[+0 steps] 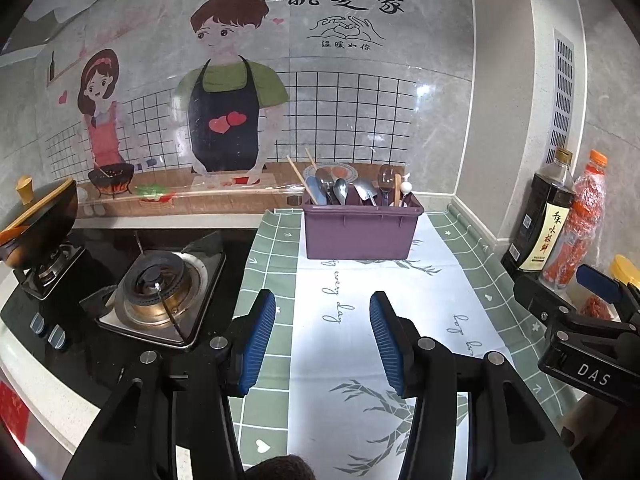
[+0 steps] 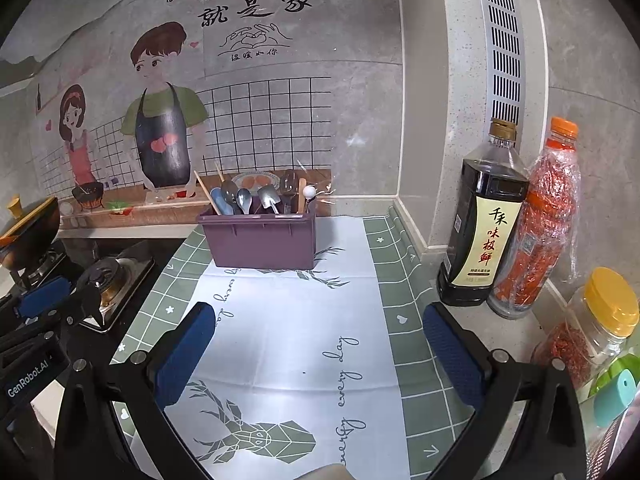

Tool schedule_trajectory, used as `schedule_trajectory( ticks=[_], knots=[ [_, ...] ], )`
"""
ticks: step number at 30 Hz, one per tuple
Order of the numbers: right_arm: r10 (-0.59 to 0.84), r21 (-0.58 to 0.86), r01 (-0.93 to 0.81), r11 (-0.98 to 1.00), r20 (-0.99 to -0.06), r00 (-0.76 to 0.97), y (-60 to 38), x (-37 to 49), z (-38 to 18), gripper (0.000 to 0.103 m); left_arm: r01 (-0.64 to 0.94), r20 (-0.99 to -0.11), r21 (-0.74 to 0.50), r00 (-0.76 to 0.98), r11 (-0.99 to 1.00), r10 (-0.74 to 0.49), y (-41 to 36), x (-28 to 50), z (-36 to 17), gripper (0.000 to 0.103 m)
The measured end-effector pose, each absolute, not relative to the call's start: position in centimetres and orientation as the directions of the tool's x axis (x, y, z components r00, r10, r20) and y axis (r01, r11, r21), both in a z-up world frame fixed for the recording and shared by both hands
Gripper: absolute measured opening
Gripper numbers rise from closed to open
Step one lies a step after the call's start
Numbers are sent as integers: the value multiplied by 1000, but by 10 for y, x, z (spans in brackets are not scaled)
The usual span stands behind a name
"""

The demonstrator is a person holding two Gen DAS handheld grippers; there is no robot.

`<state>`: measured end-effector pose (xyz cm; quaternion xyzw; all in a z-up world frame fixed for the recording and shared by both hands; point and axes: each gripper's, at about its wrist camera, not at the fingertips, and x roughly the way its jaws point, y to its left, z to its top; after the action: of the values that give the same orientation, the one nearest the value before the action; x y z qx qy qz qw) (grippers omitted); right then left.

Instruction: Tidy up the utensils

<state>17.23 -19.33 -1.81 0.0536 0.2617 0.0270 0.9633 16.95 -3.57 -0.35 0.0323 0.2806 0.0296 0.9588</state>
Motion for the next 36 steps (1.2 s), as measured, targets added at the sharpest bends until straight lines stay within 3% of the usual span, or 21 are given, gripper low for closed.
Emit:
schedule_trajectory(
  ticks=[36],
  knots=[
    [78,110,-26,994,-497,864,-193,173,-19,103,-23,-544,67,837,997,56,-38,170,-4,50]
  ],
)
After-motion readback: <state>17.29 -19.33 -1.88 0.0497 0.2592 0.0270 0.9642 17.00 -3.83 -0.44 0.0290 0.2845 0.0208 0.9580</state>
